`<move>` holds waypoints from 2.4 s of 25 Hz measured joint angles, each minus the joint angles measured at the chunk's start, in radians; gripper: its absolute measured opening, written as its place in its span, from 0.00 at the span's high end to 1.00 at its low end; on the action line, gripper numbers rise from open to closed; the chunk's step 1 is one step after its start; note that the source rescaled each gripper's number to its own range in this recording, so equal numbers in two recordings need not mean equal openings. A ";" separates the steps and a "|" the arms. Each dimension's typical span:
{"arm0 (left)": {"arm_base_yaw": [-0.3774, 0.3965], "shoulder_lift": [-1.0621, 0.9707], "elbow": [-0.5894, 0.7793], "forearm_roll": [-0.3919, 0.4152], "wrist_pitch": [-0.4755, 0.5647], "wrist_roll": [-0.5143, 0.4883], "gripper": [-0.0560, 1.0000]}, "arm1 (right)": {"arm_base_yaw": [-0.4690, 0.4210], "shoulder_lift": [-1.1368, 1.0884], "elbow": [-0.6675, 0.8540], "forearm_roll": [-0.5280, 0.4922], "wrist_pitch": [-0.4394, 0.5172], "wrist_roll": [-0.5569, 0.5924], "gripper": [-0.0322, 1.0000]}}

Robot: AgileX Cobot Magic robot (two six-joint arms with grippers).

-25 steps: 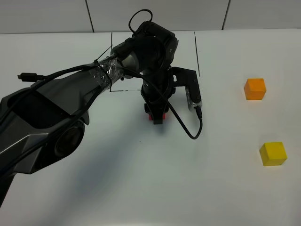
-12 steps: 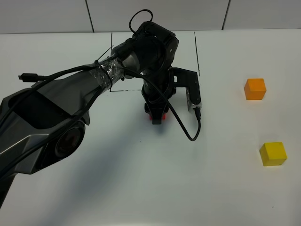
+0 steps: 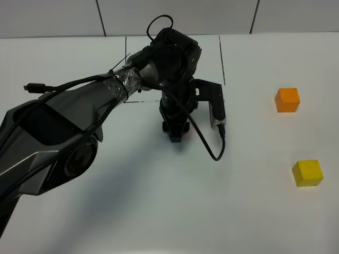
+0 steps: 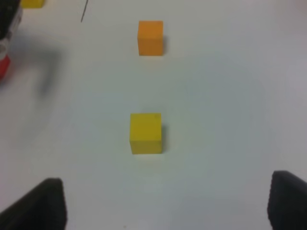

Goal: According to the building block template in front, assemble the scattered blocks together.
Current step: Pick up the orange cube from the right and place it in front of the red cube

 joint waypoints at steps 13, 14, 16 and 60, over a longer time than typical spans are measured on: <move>-0.001 -0.116 0.001 -0.116 0.000 -0.005 0.00 | 0.000 0.000 0.000 0.000 0.000 0.000 0.19; -0.002 -0.132 0.001 -0.131 0.001 -0.010 0.00 | 0.000 0.000 0.000 0.000 0.000 0.000 0.19; -0.003 -0.174 0.001 -0.138 0.001 -0.032 0.00 | 0.000 0.000 0.000 0.000 0.000 0.000 0.19; 0.483 -0.917 0.666 0.076 -0.210 -0.735 0.18 | 0.000 0.000 0.000 0.018 -0.001 0.001 0.19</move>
